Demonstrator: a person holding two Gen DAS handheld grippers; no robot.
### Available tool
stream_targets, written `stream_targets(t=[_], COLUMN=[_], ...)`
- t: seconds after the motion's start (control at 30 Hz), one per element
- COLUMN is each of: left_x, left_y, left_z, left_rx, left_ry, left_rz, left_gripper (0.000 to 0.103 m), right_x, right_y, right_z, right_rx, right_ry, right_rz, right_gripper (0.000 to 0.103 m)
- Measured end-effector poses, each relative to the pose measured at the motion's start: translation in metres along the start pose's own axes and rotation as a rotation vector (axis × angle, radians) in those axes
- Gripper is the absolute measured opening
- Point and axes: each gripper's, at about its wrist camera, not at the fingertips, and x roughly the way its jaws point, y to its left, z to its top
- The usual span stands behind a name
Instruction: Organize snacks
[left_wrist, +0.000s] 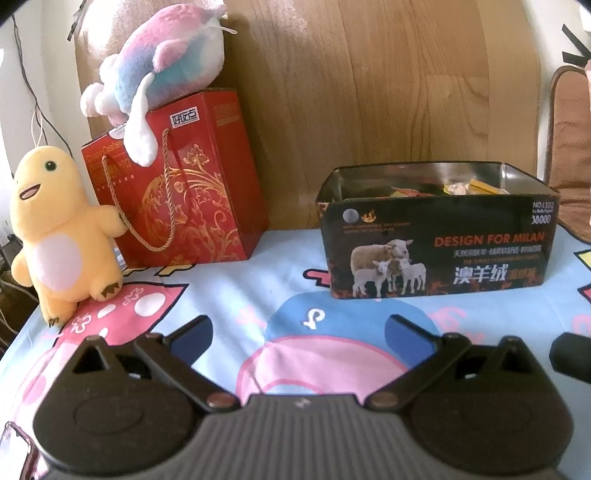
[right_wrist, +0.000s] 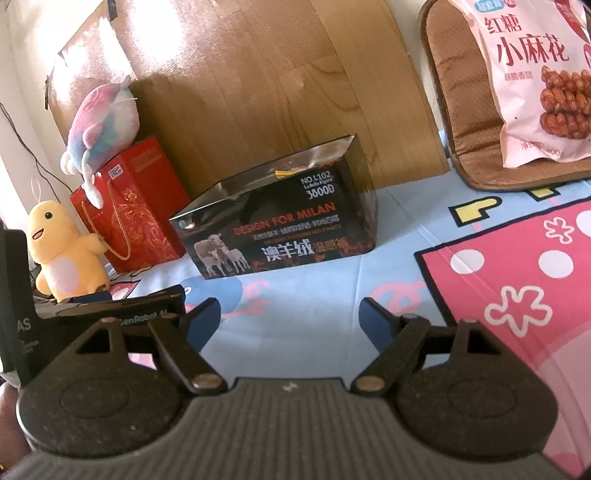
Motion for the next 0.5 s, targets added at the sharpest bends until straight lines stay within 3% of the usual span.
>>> stream_targets(t=[0.5], left_x=[0.0029], left_y=[0.0003], left_z=[0.0002], left_rx=[0.000], left_ry=[0.016], left_rz=[0.002], left_gripper=[0.103], right_x=[0.0000], right_y=[0.0007], right_z=[-0.0001], right_rx=[-0.006], right_ry=[0.003], right_rz=[-0.001], right_gripper=[0.084])
